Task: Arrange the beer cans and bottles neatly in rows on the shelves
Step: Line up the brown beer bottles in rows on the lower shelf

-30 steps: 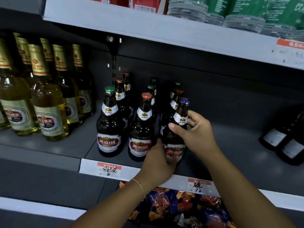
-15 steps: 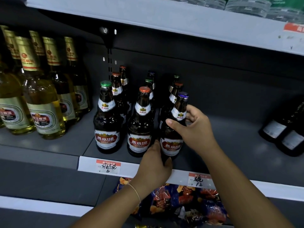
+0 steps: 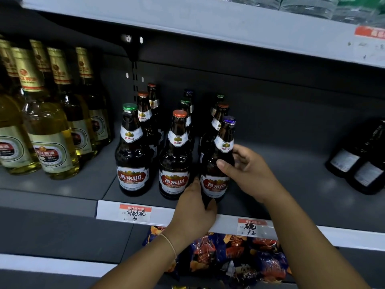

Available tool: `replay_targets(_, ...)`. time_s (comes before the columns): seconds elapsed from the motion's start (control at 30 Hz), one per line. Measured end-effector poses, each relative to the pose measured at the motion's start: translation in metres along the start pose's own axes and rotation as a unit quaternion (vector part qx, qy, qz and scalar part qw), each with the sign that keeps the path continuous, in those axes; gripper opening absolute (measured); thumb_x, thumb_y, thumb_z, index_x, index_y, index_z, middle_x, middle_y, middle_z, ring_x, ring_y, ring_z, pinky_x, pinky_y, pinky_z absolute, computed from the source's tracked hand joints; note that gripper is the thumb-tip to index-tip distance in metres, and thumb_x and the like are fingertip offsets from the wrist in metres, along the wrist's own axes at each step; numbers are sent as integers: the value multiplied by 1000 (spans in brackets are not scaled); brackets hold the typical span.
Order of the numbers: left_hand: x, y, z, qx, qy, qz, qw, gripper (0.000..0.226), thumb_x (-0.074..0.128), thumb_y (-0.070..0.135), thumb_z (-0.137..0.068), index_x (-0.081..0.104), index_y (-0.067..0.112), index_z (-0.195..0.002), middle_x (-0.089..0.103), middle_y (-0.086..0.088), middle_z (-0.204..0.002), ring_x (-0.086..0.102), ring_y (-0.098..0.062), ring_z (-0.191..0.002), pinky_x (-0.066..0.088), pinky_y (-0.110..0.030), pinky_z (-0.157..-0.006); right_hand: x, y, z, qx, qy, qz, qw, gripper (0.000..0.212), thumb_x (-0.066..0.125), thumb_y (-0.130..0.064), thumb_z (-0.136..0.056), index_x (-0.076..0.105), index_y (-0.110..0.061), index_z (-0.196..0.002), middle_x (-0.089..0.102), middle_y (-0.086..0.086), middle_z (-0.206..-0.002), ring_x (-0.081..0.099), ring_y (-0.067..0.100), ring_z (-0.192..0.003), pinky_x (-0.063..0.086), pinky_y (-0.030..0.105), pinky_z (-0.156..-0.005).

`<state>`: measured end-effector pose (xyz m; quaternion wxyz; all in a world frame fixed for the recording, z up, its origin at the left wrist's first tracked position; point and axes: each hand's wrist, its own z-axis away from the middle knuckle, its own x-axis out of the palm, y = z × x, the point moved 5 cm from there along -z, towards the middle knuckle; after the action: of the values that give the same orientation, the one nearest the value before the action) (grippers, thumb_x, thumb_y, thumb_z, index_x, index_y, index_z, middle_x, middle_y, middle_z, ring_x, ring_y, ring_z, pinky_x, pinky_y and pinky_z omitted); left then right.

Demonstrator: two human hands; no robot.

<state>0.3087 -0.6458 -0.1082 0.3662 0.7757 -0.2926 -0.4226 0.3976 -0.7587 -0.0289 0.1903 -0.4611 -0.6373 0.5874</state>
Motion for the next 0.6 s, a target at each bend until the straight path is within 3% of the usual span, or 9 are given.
replay_targets(0.23, 1, -2, 0, 0, 6, -3, 1000, 50, 61, 13, -83, 49, 15, -131, 60, 5, -122, 52, -3, -115, 30, 3, -91, 1, -3, 2, -4, 4, 10, 1000, 34, 69, -10, -91, 63, -30, -119, 74, -15, -109, 68, 4, -106, 54, 24, -92)
replay_targets(0.4, 3, -7, 0, -12, 4, -21, 1000, 59, 56, 27, -80, 44, 14, -136, 58, 3, -125, 52, -10, -119, 41, -24, -104, 4, -3, 2, -7, 23, 15, 1000, 33, 70, -12, -90, 64, -35, -113, 75, -15, -105, 69, 5, -104, 54, 28, -95)
replay_targets(0.6, 3, -5, 1, -21, -2, -36, 999, 61, 56, 28, -80, 43, 13, -137, 57, 1, -126, 51, -12, -121, 41, -29, -105, 4, -3, 3, 4, 22, 3, 1000, 32, 71, -11, -89, 63, -30, -115, 75, -17, -102, 69, 3, -102, 54, 23, -89)
